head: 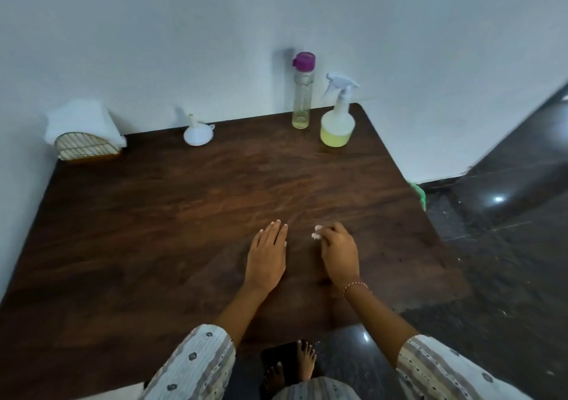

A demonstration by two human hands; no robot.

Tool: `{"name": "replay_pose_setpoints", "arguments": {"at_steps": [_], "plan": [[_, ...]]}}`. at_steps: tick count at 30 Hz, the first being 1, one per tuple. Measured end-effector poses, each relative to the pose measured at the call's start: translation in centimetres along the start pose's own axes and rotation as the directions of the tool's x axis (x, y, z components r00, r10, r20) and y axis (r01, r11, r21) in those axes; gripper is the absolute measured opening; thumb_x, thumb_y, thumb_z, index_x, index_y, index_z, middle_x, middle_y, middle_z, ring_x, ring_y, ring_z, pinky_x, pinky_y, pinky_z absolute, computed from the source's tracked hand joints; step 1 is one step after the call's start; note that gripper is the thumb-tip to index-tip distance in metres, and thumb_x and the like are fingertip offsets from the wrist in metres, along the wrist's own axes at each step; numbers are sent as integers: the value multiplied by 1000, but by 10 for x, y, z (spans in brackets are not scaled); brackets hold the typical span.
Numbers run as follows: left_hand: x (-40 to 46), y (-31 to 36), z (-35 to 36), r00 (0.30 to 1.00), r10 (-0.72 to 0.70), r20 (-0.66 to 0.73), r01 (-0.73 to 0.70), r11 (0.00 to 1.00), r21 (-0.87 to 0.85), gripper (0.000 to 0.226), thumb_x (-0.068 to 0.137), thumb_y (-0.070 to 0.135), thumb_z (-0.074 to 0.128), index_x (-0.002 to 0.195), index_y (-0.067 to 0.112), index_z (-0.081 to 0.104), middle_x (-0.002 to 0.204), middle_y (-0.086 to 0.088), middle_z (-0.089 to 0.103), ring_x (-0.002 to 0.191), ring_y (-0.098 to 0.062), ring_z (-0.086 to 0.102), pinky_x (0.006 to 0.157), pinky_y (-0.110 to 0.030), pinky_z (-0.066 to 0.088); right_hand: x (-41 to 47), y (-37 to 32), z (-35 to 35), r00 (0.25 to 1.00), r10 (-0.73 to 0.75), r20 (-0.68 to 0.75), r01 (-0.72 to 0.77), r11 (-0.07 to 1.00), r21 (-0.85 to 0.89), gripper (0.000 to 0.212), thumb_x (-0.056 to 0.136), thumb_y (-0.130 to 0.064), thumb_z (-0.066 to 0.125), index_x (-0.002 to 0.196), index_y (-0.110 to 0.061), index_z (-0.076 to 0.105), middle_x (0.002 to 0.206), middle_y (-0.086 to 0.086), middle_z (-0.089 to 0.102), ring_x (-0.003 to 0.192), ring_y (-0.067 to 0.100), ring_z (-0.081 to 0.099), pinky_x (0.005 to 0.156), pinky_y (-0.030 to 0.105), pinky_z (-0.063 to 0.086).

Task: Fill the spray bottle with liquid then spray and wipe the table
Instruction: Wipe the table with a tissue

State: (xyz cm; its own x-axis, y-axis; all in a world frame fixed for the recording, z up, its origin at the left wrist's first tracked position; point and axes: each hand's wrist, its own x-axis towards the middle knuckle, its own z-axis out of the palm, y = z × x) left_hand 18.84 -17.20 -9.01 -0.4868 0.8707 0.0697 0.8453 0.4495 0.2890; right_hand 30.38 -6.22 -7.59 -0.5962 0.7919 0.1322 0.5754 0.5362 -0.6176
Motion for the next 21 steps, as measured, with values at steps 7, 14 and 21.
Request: {"name": "replay_pose_setpoints", "arguments": {"at_steps": [7, 14, 21], "plan": [[46, 74, 5, 990, 142, 9, -141, 988, -56, 43, 85, 18, 34, 111, 10, 68, 116, -6, 68, 106, -21, 66, 88, -36, 53, 13, 42, -57, 970, 166, -176, -155, 985, 73, 18, 88, -5, 57, 99, -3, 72, 98, 10, 68, 91, 27, 64, 80, 40, 54], [102, 148, 12, 967, 244, -77, -247, 968, -35, 39, 88, 14, 37, 113, 7, 66, 118, -10, 66, 108, -24, 64, 91, -37, 51, 37, 113, -117, 905, 298, -302, -272, 954, 127, 16, 86, -3, 59, 96, -3, 73, 95, 12, 69, 86, 29, 66, 78, 41, 54], [171, 262, 60, 976, 212, -50, -215, 975, -59, 43, 87, 16, 33, 113, 4, 65, 117, -13, 66, 107, -27, 64, 90, -40, 52, 84, 231, -203, 785, 548, -290, -465, 830, 308, 16, 85, -3, 62, 96, -2, 73, 98, 13, 72, 86, 20, 64, 77, 15, 43]]}}
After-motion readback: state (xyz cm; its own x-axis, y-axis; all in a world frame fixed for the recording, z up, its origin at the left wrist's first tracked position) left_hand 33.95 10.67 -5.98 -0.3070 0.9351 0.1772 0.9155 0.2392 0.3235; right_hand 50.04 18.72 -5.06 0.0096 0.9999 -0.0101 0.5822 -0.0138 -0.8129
